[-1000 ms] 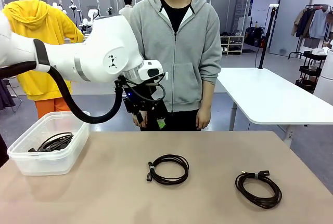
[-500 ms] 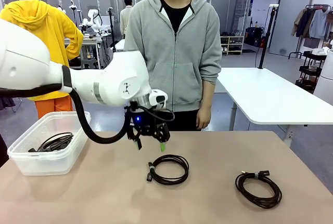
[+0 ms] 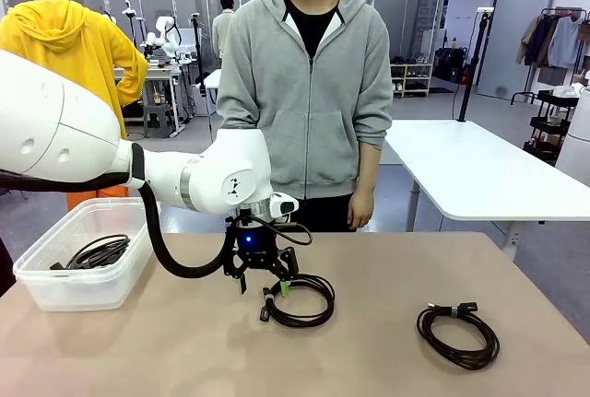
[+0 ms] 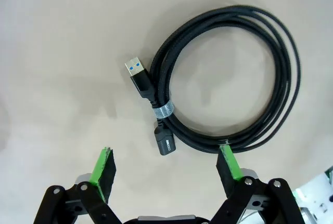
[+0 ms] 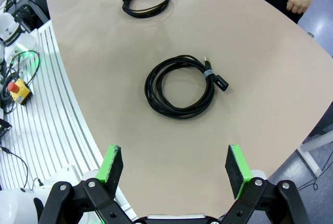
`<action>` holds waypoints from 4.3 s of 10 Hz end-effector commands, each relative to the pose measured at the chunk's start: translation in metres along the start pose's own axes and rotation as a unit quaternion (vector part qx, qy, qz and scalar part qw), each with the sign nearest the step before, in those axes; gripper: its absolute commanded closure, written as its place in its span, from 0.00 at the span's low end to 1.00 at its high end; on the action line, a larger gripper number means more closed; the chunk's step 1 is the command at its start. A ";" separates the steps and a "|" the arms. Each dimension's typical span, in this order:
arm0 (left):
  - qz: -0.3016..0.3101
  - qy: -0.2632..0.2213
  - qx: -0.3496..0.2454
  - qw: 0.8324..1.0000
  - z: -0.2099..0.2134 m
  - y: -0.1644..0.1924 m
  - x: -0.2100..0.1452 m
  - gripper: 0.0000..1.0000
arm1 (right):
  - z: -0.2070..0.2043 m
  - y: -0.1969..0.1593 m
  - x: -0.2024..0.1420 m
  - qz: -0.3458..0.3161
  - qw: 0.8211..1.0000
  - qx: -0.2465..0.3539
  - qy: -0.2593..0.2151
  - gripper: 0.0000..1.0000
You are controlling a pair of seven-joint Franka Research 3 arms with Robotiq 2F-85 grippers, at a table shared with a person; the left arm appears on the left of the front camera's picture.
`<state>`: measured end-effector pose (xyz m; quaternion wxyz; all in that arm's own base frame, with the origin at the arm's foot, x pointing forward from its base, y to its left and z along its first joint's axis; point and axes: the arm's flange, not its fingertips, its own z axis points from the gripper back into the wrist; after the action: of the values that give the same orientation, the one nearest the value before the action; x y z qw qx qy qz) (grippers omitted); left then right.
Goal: Organize and store the cables.
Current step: Place the USB Extension Cable into the Organizing box.
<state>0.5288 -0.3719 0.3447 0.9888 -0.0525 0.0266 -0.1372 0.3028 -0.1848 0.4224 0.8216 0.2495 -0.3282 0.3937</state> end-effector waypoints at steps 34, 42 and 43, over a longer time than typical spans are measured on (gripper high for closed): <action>0.164 -0.091 0.090 0.978 0.070 -0.052 -0.026 0.93 | 0.000 0.000 -0.001 0.008 1.000 0.000 -0.010 0.00; -0.033 -0.126 0.129 0.983 0.134 0.002 -0.066 0.81 | 0.000 0.000 -0.001 0.008 1.000 0.000 -0.010 0.00; -0.070 -0.134 0.134 0.979 0.152 0.028 -0.081 0.81 | 0.000 0.000 -0.001 0.008 1.000 0.000 -0.010 0.00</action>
<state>0.4873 -0.3525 0.4839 0.9800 0.0584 -0.1106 -0.1548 0.3028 -0.1848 0.4223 0.8216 0.2497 -0.3281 0.3936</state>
